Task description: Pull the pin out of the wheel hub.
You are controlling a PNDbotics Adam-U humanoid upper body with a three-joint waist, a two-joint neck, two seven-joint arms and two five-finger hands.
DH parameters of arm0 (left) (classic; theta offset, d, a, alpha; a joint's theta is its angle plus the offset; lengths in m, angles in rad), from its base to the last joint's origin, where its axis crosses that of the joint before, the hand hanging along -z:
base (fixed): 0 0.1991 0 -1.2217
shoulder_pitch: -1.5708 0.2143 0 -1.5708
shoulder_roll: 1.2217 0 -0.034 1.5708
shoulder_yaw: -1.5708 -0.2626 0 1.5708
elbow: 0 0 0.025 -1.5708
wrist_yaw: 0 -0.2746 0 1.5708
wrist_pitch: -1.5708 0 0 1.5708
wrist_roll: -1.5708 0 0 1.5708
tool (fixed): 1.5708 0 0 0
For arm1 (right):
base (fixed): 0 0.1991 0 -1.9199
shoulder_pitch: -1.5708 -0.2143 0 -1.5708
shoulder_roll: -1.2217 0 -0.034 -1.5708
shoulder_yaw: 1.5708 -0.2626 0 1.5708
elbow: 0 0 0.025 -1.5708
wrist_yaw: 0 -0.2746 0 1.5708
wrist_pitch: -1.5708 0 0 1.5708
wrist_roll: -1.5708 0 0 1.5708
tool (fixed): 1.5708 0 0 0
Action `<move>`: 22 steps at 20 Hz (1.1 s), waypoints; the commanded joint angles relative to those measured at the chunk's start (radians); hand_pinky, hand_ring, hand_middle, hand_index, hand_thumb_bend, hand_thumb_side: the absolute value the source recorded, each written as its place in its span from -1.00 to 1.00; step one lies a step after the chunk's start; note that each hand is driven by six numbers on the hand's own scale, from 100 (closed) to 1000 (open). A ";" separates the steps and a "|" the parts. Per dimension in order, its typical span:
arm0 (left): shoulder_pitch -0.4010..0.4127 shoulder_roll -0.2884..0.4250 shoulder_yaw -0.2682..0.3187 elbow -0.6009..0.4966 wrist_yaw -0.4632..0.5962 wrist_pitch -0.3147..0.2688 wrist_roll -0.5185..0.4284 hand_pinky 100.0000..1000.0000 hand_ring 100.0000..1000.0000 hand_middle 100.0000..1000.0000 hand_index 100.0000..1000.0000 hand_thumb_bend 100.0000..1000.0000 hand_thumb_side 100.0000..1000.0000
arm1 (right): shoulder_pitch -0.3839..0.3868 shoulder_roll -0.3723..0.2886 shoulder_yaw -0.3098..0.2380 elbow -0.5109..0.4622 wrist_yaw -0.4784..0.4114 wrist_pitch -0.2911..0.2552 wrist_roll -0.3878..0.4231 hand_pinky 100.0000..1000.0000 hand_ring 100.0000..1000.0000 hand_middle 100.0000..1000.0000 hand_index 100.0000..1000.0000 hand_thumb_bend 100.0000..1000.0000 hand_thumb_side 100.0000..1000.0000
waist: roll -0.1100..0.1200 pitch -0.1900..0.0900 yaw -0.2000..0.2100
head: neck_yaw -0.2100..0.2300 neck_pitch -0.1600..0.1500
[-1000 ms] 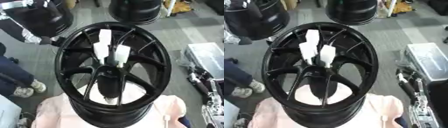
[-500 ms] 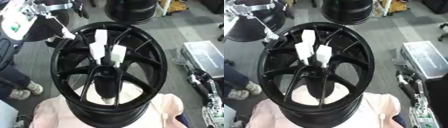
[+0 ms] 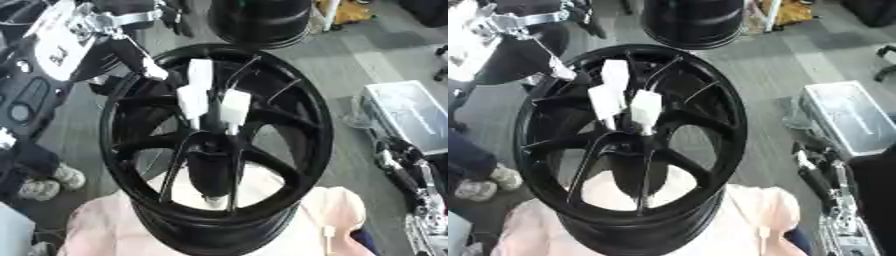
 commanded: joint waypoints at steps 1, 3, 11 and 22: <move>-0.031 -0.008 0.017 0.003 -0.027 -0.027 -0.017 0.49 0.40 0.35 0.58 -0.04 -0.26 | -0.012 -0.024 0.003 -0.008 -0.001 -0.003 0.005 0.24 0.06 0.37 0.62 -0.64 -0.28 | -0.001 -0.011 -0.006 | 0.004 -0.002; -0.034 -0.021 0.020 0.010 -0.048 -0.026 -0.004 0.48 0.39 0.35 0.58 -0.05 -0.28 | -0.013 -0.023 0.004 -0.008 -0.001 -0.002 0.006 0.24 0.06 0.37 0.62 -0.64 -0.28 | -0.001 -0.010 -0.011 | 0.006 -0.002; -0.039 -0.063 0.029 0.044 -0.125 -0.025 0.030 0.47 0.37 0.33 0.57 -0.08 -0.33 | -0.015 -0.022 0.007 -0.009 0.000 -0.002 0.010 0.24 0.06 0.37 0.62 -0.63 -0.28 | 0.003 -0.009 -0.021 | 0.015 -0.002; -0.037 -0.087 0.051 0.105 -0.193 -0.016 0.029 0.44 0.31 0.25 0.51 -0.21 -0.41 | -0.018 -0.021 0.008 -0.010 -0.001 -0.002 0.011 0.24 0.06 0.37 0.62 -0.63 -0.28 | 0.005 -0.004 -0.033 | 0.021 -0.002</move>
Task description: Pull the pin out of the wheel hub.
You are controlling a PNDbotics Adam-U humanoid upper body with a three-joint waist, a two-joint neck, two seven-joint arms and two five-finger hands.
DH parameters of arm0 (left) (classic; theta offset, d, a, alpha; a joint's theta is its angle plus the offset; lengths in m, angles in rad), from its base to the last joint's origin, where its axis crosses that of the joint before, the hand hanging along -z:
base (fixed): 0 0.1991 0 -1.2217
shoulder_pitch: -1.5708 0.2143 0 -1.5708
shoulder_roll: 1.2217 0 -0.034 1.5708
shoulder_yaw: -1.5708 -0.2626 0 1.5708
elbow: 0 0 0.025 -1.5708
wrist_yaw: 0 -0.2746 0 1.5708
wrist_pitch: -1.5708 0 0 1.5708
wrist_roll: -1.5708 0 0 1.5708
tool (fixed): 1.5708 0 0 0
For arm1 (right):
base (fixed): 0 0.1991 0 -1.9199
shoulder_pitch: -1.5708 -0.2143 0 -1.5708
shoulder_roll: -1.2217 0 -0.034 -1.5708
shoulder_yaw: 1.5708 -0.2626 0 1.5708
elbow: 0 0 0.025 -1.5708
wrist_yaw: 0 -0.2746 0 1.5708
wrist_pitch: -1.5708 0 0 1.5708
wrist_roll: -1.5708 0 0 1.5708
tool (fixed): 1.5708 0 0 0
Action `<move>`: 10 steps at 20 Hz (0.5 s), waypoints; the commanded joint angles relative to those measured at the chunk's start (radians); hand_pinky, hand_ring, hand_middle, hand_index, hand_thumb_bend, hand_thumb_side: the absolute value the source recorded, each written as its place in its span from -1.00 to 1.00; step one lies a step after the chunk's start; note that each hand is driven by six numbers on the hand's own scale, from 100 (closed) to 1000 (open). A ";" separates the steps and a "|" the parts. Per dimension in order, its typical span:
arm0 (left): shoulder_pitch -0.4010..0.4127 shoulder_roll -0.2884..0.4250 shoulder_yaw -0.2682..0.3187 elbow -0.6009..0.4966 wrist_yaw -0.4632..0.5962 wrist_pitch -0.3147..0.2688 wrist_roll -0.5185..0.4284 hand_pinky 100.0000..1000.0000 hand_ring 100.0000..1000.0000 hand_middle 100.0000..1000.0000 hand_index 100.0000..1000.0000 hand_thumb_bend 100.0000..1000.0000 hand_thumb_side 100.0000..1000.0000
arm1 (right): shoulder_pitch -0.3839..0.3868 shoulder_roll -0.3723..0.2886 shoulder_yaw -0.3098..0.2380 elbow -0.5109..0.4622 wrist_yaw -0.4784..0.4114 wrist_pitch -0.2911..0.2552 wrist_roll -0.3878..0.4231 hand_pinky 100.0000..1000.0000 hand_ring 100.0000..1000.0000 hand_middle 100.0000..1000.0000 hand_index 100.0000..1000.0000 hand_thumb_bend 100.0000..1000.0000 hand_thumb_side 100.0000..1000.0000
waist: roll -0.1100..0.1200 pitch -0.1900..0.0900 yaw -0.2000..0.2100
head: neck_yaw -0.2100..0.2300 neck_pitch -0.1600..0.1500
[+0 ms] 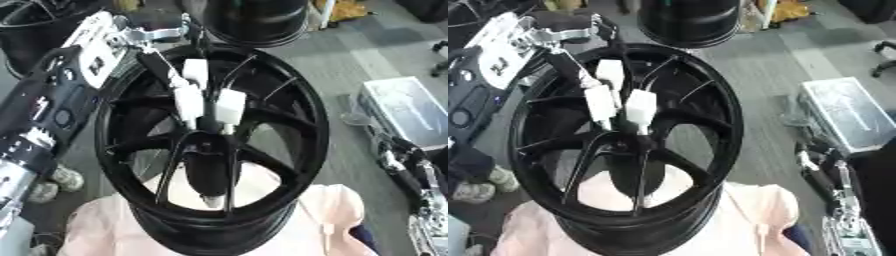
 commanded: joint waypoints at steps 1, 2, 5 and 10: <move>-0.024 0.002 0.017 0.009 0.007 -0.004 -0.043 0.43 0.27 0.20 0.47 -0.23 -0.42 | -0.011 -0.021 0.002 -0.010 -0.001 -0.002 0.003 0.24 0.06 0.37 0.62 -0.62 -0.28 | -0.003 -0.009 -0.002 | 0.003 -0.002; -0.025 0.001 0.019 0.011 0.016 -0.003 -0.059 0.43 0.27 0.20 0.47 -0.23 -0.42 | -0.011 -0.021 0.002 -0.010 0.000 -0.002 0.004 0.24 0.06 0.37 0.62 -0.62 -0.28 | -0.003 -0.008 -0.002 | 0.003 -0.002; -0.025 0.002 0.023 0.007 0.037 0.004 -0.085 0.28 0.04 -0.08 0.24 -0.40 -0.46 | -0.011 -0.021 0.002 -0.010 -0.001 -0.002 0.004 0.24 0.06 0.37 0.62 -0.62 -0.28 | -0.002 -0.007 -0.002 | 0.003 -0.002; -0.024 0.005 0.028 -0.009 0.089 0.024 -0.055 0.14 -0.15 -0.30 0.03 -0.62 -0.55 | -0.011 -0.020 0.001 -0.009 -0.001 -0.002 0.002 0.24 0.06 0.37 0.62 -0.62 -0.28 | -0.003 -0.006 -0.001 | 0.002 -0.002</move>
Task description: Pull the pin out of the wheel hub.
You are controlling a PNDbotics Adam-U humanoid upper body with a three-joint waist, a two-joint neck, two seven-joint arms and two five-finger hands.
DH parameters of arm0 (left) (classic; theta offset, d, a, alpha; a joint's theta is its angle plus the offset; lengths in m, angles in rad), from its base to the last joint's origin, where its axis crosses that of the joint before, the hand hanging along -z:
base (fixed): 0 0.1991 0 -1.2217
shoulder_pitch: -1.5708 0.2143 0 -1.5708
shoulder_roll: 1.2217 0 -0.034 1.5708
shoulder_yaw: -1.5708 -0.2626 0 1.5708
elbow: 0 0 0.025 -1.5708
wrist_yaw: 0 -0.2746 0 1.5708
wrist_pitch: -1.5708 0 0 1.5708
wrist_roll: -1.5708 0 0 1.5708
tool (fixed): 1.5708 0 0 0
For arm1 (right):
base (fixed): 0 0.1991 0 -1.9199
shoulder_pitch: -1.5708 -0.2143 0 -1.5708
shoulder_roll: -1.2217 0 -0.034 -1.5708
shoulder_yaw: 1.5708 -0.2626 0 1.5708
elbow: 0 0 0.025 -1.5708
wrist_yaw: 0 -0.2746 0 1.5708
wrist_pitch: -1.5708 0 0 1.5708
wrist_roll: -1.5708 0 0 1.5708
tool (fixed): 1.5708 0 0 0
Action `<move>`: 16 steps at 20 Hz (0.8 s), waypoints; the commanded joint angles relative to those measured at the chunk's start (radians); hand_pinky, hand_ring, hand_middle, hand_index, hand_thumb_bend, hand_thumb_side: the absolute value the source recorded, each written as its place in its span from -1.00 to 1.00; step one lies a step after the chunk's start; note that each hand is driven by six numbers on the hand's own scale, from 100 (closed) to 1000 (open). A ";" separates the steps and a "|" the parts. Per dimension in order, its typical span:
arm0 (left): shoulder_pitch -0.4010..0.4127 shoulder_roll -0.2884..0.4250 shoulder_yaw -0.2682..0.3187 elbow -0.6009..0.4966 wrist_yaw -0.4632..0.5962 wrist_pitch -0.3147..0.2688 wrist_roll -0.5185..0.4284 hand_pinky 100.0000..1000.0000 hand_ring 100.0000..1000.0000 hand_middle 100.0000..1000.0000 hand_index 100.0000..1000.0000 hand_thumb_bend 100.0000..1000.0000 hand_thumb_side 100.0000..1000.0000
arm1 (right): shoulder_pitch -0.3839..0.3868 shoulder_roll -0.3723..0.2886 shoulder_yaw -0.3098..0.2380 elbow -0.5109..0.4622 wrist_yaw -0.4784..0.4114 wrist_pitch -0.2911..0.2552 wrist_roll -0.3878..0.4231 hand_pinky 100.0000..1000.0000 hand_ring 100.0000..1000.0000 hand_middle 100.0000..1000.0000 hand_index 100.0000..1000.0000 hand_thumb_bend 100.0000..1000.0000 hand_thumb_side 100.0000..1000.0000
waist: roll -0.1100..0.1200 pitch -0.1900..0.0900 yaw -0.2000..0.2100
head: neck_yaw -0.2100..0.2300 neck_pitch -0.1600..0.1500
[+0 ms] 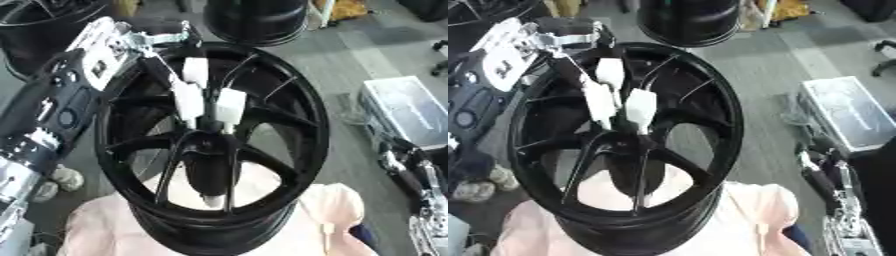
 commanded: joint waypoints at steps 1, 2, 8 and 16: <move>-0.025 0.014 0.015 -0.029 0.039 0.001 0.009 0.10 -0.20 -0.37 -0.04 -0.75 -0.62 | -0.010 -0.020 0.000 -0.009 -0.001 -0.002 0.002 0.24 0.05 0.36 0.62 -0.62 -0.29 | -0.003 -0.009 0.000 | 0.000 -0.002; -0.026 0.016 0.015 -0.033 0.048 0.004 0.015 0.10 -0.20 -0.38 -0.04 -0.76 -0.62 | -0.010 -0.020 0.000 -0.009 -0.001 -0.002 0.001 0.24 0.05 0.36 0.62 -0.62 -0.29 | -0.003 -0.009 0.000 | 0.000 -0.002; -0.040 0.049 0.035 -0.073 0.122 0.027 0.017 0.10 -0.21 -0.42 -0.07 -0.77 -0.63 | -0.009 -0.021 -0.001 -0.008 -0.001 -0.002 0.001 0.24 0.05 0.36 0.62 -0.61 -0.29 | -0.006 -0.011 0.004 | 0.000 -0.002; -0.076 0.228 0.073 -0.230 0.311 0.083 0.016 0.13 -0.20 -0.40 -0.05 -0.72 -0.63 | -0.003 -0.028 -0.012 -0.003 0.000 -0.001 -0.009 0.24 0.05 0.36 0.62 -0.60 -0.29 | -0.001 -0.017 0.027 | -0.017 -0.002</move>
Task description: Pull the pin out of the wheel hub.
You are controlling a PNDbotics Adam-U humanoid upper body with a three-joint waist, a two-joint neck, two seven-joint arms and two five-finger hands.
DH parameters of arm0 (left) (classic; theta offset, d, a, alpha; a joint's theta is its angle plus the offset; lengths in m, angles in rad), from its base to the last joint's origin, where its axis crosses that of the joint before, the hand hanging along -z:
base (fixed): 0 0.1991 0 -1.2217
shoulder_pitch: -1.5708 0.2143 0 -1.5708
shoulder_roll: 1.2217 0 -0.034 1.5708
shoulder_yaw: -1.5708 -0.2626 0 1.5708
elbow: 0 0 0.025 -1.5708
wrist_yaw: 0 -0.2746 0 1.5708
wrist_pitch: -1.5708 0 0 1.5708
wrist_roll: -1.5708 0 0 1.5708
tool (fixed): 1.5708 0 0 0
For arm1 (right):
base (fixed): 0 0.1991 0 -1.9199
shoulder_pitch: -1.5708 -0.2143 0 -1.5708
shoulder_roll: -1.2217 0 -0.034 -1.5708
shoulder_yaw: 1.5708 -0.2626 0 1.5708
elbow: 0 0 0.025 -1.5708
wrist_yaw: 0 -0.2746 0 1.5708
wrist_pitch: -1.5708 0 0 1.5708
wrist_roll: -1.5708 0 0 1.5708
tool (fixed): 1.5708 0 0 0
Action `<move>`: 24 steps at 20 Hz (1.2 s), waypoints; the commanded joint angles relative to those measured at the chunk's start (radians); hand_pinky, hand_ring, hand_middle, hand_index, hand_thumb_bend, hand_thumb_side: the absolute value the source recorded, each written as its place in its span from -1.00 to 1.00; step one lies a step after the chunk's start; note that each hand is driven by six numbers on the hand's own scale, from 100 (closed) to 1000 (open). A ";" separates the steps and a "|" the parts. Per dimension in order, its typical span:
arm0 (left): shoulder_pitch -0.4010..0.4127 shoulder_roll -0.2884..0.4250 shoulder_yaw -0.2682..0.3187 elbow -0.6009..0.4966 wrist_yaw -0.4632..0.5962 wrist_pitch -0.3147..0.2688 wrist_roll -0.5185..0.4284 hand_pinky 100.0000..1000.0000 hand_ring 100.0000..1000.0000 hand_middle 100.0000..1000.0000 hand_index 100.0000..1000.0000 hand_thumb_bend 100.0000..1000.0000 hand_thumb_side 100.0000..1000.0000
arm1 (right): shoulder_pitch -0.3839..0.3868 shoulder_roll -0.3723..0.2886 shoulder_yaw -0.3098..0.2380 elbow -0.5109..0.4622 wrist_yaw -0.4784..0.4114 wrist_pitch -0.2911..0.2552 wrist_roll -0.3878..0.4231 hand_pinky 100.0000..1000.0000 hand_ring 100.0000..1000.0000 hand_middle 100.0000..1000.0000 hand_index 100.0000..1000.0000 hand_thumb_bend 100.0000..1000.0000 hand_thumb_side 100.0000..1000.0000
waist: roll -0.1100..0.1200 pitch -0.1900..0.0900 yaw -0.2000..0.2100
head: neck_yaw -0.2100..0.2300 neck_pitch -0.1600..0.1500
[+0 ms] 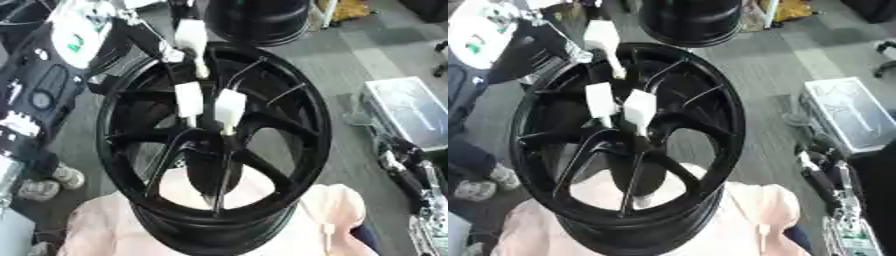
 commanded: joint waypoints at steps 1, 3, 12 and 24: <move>-0.025 0.117 0.028 -0.081 0.076 0.026 0.010 0.14 -0.19 -0.38 -0.04 -0.69 -0.64 | -0.004 -0.030 -0.012 -0.008 0.001 -0.001 -0.009 0.24 0.05 0.36 0.62 -0.60 -0.29 | 0.000 -0.017 0.010 | -0.013 -0.002; 0.001 0.197 0.036 -0.126 0.108 0.037 0.022 0.14 -0.18 -0.37 -0.03 -0.67 -0.63 | -0.003 -0.033 -0.018 -0.008 0.000 -0.002 -0.014 0.24 0.05 0.36 0.62 -0.60 -0.29 | 0.003 -0.017 0.020 | -0.019 -0.002; 0.478 0.490 0.124 -0.236 0.181 0.147 0.073 0.16 -0.12 -0.30 0.04 -0.61 -0.55 | 0.000 -0.026 -0.037 -0.014 -0.004 -0.003 -0.034 0.24 0.05 0.36 0.61 -0.59 -0.29 | 0.002 -0.010 0.062 | -0.025 -0.002; 0.939 0.258 0.400 -0.121 0.024 0.342 0.265 0.59 0.65 0.59 0.65 -0.05 0.27 | -0.001 -0.005 -0.053 -0.015 -0.016 -0.005 -0.052 0.24 0.05 0.36 0.61 -0.58 -0.30 | -0.030 0.010 0.074 | -0.043 -0.002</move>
